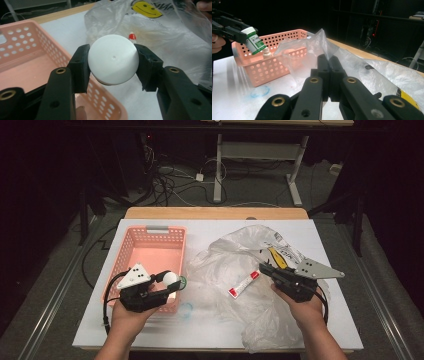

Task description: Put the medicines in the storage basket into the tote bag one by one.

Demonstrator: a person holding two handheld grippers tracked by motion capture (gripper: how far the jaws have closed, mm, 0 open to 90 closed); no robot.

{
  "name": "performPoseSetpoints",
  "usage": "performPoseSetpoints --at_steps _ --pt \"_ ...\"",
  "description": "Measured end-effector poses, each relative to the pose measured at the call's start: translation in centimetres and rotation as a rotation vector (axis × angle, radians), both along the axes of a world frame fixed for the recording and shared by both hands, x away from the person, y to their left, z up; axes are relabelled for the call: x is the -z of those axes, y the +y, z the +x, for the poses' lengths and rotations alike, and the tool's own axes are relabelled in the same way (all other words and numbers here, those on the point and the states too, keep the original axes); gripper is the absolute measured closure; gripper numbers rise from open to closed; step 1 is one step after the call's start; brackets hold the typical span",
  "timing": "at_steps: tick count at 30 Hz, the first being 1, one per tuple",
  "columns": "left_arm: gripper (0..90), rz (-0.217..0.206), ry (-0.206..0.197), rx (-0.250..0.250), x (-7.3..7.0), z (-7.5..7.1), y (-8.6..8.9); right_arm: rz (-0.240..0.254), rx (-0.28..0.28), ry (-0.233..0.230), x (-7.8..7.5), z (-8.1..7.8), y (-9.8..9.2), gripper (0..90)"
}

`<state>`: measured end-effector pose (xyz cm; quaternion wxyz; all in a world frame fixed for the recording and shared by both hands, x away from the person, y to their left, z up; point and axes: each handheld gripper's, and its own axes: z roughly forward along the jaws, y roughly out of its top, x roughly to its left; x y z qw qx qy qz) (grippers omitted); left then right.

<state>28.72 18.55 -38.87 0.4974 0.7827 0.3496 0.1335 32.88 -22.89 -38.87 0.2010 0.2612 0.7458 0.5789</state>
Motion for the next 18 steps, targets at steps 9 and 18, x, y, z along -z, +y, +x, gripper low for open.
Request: performPoseSetpoints --at_steps 9,18 --pt "48.5 0.016 -0.001 0.038 0.5 -0.3 -2.1 0.004 0.004 -0.009 -0.2 -0.1 -0.1 90.0" --pt "48.5 0.017 0.005 0.057 1.2 0.0 -3.6 0.002 -0.002 -0.005 -0.2 -0.1 0.2 90.0"
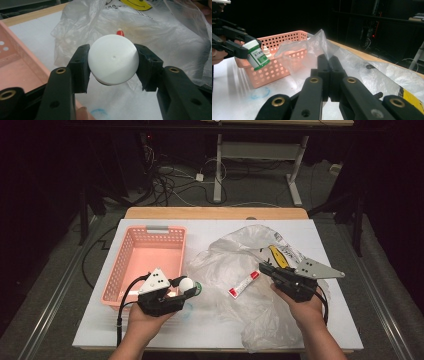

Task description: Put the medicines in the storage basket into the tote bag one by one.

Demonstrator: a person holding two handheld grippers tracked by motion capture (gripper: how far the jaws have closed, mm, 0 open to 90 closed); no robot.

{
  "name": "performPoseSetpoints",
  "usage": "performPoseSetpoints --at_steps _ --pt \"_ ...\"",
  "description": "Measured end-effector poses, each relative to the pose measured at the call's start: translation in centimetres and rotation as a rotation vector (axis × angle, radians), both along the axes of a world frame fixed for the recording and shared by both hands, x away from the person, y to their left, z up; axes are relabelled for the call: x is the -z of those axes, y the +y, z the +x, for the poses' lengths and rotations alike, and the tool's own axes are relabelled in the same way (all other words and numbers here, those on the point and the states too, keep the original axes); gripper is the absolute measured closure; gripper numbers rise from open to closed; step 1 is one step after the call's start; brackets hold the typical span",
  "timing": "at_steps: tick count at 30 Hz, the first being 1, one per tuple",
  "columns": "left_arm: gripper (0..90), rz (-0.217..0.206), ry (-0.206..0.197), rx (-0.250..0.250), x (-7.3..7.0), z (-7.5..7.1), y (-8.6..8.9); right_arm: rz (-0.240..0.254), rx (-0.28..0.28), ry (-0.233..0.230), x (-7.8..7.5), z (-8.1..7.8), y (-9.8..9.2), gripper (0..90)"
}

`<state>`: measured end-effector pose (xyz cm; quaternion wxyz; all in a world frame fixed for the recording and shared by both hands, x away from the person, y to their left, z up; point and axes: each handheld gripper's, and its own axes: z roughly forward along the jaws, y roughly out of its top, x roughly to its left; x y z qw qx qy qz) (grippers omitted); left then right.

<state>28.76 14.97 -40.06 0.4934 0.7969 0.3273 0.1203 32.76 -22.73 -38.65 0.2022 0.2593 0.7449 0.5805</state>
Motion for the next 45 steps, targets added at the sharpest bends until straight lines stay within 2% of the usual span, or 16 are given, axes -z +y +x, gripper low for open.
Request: performPoseSetpoints --at_steps 9,21,30,38,45 --pt "48.5 0.004 -0.003 0.046 0.0 0.6 -2.6 0.004 0.003 -0.004 0.0 0.1 0.0 90.0" --pt "48.5 0.014 -0.002 0.077 0.2 2.1 -6.0 0.008 0.007 -0.004 -0.3 -0.2 -0.2 90.0" --pt "48.5 0.043 -0.004 0.106 0.5 3.1 -9.3 0.008 0.004 0.001 -0.1 -0.1 0.0 90.0" --pt "48.5 0.052 0.008 0.127 1.6 4.3 -12.3 0.011 0.001 -0.006 -0.1 0.0 0.0 90.0" --pt "48.5 0.055 0.027 0.128 2.8 5.5 -13.9 0.012 0.004 0.001 0.1 0.3 -0.2 90.0"
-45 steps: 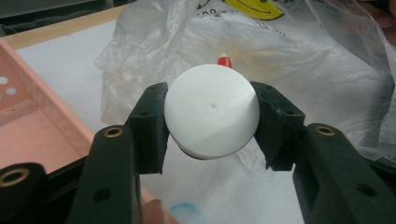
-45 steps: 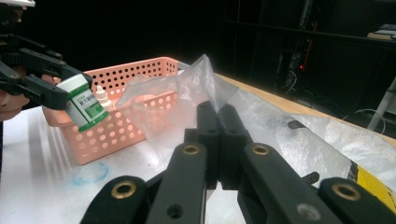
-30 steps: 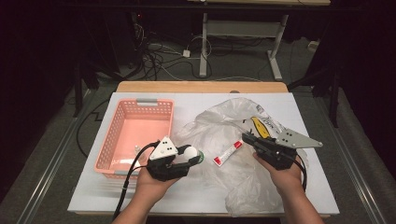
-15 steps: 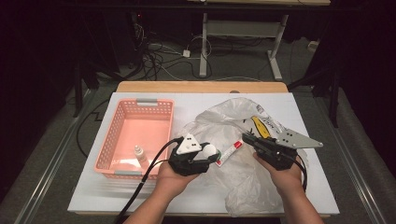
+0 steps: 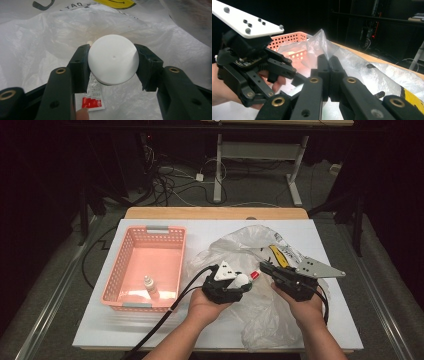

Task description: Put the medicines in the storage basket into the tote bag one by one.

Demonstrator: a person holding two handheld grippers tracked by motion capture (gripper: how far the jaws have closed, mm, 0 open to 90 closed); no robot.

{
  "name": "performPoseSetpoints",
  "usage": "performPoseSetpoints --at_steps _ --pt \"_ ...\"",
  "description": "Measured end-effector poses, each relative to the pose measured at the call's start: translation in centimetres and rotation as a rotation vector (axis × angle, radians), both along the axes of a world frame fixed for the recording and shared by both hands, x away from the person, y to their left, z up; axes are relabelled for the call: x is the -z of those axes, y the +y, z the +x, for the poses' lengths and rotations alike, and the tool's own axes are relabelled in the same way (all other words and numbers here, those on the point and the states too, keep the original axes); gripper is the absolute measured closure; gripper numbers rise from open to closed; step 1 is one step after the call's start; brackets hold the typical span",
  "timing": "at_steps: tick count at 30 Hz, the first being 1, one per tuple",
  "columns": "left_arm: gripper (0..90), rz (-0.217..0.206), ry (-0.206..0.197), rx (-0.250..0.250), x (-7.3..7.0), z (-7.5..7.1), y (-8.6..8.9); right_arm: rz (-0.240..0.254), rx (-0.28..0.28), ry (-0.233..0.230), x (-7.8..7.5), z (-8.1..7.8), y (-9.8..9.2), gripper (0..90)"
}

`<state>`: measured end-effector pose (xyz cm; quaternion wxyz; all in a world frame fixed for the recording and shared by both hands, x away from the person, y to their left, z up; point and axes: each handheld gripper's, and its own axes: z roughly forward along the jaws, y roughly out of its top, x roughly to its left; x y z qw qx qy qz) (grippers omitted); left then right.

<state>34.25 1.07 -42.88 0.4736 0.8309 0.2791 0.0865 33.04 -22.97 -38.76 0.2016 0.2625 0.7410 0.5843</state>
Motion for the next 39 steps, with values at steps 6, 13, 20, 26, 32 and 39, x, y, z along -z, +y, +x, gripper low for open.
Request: performPoseSetpoints --at_steps 6,13,20,26,32,39 --pt "48.5 0.006 0.012 0.012 0.7 0.6 -1.4 0.005 0.002 -0.003 -0.2 0.0 -0.2 90.0" --pt "48.4 0.022 0.026 0.013 2.0 1.0 -3.2 0.015 0.008 -0.005 -0.3 0.0 -0.4 90.0" --pt "48.3 0.044 0.018 0.025 2.9 1.3 -4.4 0.019 0.009 -0.009 -0.4 -0.1 -0.6 90.0" --pt "48.3 0.056 0.016 0.028 3.3 1.5 -5.0 0.017 0.008 -0.011 -0.4 -0.1 -0.5 90.0" --pt "48.2 0.068 0.023 0.033 4.0 1.6 -5.5 0.017 0.007 -0.012 -0.4 -0.1 -0.5 90.0" --pt "47.9 0.043 0.026 0.026 4.2 1.7 -5.8 0.012 0.004 -0.006 -0.3 -0.1 -0.4 90.0"
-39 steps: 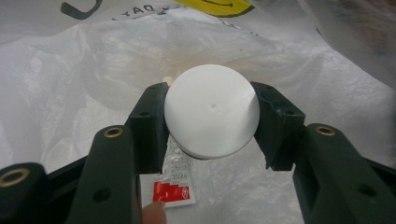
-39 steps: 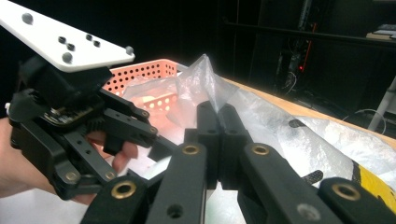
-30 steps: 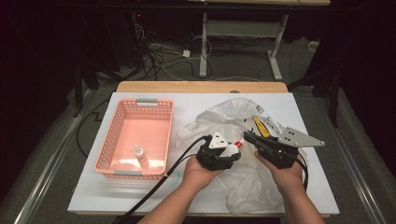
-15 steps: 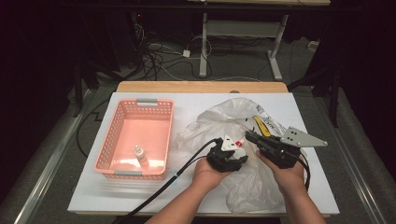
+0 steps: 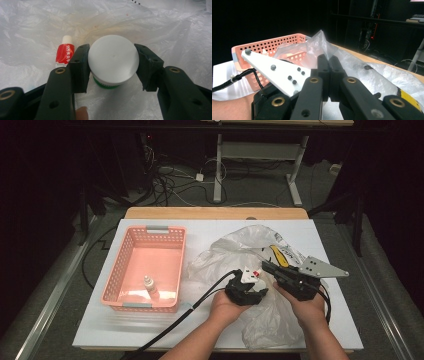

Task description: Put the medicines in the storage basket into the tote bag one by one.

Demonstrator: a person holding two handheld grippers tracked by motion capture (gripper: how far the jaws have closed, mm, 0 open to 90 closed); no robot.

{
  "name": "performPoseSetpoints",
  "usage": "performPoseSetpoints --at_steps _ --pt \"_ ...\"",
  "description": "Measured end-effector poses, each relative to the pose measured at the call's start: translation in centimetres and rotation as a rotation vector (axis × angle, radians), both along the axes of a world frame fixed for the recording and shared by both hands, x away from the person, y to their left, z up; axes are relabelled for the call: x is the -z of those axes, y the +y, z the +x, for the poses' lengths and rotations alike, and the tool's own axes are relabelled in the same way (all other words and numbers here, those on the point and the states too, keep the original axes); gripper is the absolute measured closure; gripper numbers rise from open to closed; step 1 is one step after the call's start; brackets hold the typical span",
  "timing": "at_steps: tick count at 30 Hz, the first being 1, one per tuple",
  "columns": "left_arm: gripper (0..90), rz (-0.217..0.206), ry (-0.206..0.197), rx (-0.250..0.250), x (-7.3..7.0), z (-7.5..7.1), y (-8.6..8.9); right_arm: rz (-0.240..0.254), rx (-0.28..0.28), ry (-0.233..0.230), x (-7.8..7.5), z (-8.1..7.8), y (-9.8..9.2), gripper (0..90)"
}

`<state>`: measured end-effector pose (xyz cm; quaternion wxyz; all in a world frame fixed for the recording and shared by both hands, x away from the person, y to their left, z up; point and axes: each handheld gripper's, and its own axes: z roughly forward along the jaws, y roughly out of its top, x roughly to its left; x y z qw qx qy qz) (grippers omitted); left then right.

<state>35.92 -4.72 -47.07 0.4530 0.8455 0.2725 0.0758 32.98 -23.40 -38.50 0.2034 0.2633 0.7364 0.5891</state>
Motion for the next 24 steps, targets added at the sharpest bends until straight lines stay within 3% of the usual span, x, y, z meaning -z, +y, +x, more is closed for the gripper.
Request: performPoseSetpoints --at_steps 8,14,24 --pt "47.1 -0.001 0.004 0.002 0.2 -0.1 -0.5 0.001 -0.001 0.0 0.0 0.0 0.0 90.0" --pt "34.5 -0.016 0.022 0.013 -0.3 -0.3 -0.2 0.002 0.003 0.002 0.0 0.0 -0.1 90.0" --pt "15.3 -0.05 0.044 0.018 -1.3 -1.6 2.5 -0.004 0.0 -0.001 0.0 0.0 0.0 90.0"
